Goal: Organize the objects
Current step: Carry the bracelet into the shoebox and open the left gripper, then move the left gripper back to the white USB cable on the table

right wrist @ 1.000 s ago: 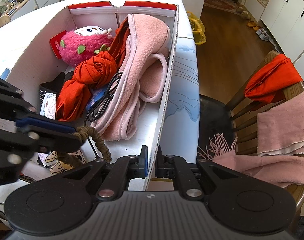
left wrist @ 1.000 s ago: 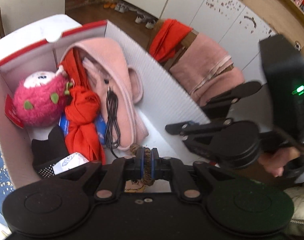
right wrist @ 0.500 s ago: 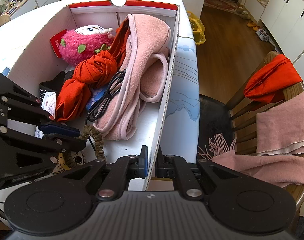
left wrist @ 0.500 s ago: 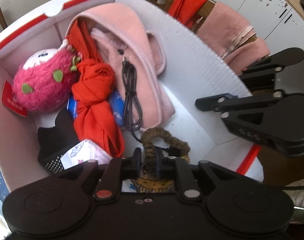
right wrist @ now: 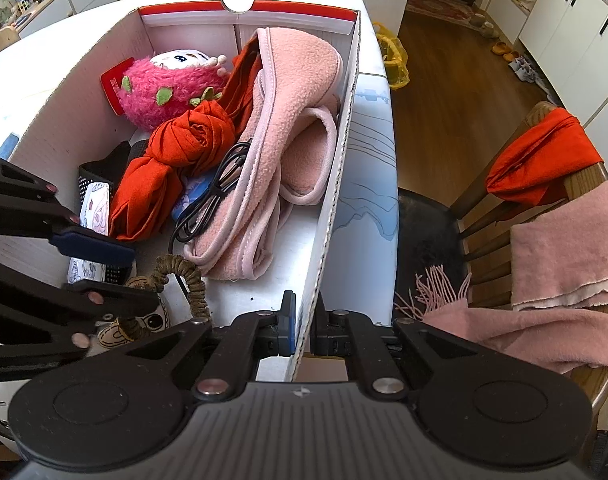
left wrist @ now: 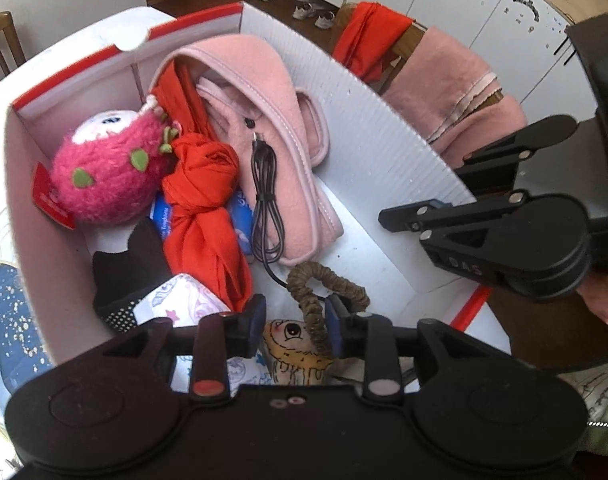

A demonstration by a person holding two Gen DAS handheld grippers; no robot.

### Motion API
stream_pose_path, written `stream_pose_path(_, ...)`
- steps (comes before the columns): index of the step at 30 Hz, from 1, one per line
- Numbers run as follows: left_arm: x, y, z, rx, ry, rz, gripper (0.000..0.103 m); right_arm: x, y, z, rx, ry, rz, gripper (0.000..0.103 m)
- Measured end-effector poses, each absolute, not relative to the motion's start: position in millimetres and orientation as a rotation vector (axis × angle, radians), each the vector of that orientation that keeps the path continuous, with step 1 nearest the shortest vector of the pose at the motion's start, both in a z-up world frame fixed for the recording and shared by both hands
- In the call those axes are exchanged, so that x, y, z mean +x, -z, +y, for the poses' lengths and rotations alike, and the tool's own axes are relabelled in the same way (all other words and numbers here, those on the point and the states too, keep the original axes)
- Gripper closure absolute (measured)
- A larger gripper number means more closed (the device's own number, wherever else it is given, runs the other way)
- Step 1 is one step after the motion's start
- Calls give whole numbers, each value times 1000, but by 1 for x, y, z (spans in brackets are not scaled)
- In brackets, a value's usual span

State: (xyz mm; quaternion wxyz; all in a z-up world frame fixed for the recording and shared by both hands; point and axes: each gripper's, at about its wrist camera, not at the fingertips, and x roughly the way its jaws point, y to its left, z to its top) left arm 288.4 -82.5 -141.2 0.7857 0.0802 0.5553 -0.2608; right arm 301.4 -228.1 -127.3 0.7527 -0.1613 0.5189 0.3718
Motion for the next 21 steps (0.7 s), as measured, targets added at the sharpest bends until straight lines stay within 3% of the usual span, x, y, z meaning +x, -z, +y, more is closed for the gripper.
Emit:
stream_pose_path(8, 285, 119, -75, 143, 533, 1136, 61, 301, 127, -227, -357, -809, 1133, 97)
stream_pose_path(12, 278, 103, -73, 139, 515, 1094, 50, 301, 127, -226, -358, -809, 1136, 97)
stream_pose_path(21, 265, 79, -55, 122, 455, 1004, 39, 301, 127, -227, -354, -811, 1139, 97)
